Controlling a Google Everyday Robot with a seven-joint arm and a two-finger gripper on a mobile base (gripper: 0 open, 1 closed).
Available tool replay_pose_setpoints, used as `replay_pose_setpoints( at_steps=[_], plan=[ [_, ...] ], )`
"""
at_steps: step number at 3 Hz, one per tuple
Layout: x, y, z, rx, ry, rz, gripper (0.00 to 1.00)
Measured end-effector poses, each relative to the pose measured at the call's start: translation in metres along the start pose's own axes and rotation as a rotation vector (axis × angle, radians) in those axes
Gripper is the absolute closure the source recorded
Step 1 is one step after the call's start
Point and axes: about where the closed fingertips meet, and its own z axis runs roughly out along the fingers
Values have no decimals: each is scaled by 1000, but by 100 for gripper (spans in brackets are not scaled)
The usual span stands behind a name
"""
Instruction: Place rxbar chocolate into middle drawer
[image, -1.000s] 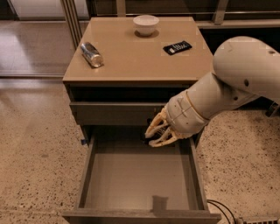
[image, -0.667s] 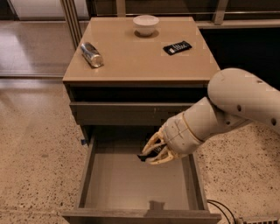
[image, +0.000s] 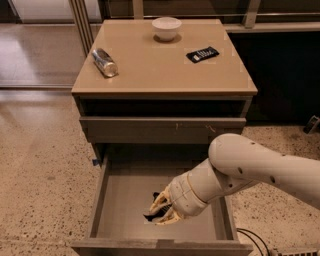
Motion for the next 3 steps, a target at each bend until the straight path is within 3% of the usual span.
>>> replay_pose_setpoints(
  at_steps=[1,2,3],
  plan=[
    [0,0,0,0,0,0,100],
    [9,14,25,-57,-19,39,100],
    [41,33,67,-90,-14,54,100]
  ],
)
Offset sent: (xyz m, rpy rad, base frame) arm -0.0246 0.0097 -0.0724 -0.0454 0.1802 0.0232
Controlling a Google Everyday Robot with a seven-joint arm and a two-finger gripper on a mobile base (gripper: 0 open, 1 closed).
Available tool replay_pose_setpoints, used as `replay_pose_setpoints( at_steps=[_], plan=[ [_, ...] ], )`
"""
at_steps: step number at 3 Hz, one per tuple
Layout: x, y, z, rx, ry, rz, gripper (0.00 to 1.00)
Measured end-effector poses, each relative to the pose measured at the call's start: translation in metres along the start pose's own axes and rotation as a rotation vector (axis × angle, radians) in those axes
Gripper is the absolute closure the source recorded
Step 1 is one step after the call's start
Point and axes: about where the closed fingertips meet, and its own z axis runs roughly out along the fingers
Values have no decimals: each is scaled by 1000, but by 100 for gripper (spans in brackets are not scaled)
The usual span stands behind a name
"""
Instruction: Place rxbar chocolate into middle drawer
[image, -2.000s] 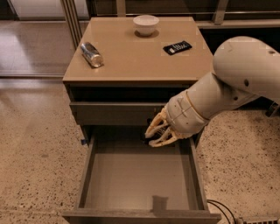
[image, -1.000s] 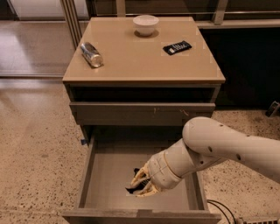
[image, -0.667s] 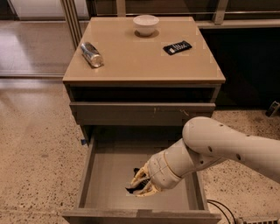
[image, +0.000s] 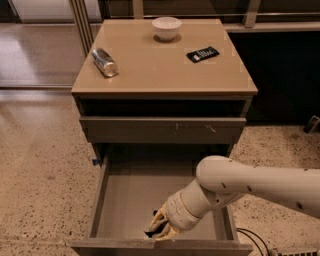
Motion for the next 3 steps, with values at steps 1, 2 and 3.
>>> replay_pose_setpoints(
  at_steps=[1,2,3],
  plan=[
    [46,-5,39,44,44,28,100],
    [84,-19,62,119,104,70,100],
    [107,-29,67,212,166,92,100]
  ],
)
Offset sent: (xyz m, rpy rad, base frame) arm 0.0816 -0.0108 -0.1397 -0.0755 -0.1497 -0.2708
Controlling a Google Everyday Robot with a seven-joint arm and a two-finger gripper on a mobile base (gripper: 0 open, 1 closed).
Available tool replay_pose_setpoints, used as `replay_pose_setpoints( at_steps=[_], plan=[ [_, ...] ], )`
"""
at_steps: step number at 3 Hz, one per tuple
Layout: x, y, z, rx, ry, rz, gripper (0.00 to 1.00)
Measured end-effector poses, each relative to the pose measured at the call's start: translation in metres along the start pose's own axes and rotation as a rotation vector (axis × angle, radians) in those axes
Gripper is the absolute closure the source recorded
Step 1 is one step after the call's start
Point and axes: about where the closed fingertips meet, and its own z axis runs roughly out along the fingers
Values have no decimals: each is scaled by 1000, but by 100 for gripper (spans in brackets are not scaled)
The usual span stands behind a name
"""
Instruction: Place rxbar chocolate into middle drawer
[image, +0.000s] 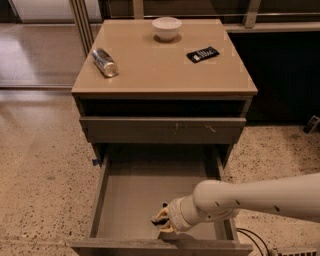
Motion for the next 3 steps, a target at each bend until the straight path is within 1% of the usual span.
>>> replay_pose_setpoints(
  at_steps=[1,2,3],
  plan=[
    [14,-5,10,49,23,16,100],
    [14,-5,10,49,23,16,100],
    [24,-22,26,63,45,30,100]
  ],
)
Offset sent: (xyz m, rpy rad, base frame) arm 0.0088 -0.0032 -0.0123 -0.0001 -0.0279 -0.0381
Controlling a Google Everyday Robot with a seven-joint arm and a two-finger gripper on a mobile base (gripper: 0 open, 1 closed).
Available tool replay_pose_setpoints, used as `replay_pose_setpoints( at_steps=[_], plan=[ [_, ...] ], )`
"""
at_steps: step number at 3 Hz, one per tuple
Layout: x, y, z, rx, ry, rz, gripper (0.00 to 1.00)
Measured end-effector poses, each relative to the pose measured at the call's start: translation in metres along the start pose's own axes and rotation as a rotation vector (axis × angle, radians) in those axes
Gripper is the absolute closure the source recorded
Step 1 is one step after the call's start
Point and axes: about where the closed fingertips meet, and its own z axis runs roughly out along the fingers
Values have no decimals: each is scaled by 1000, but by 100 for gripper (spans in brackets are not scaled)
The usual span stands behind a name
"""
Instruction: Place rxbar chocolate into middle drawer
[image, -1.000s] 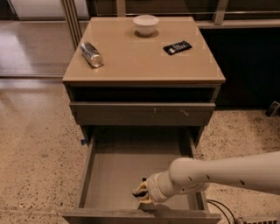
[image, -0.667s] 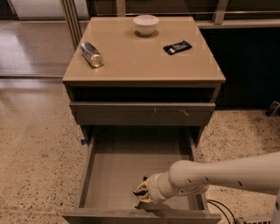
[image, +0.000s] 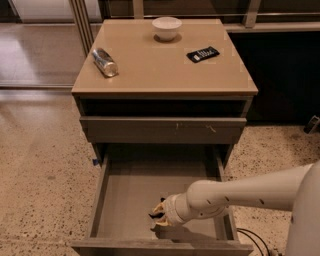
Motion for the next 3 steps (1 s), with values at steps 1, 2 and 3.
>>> replay_pose_setpoints(
  at_steps=[1,2,3],
  plan=[
    [16,-31,21,48,33,22,100],
    [41,-62,49,121,69,29,100],
    [68,-71,83,152,51,77,100]
  ],
)
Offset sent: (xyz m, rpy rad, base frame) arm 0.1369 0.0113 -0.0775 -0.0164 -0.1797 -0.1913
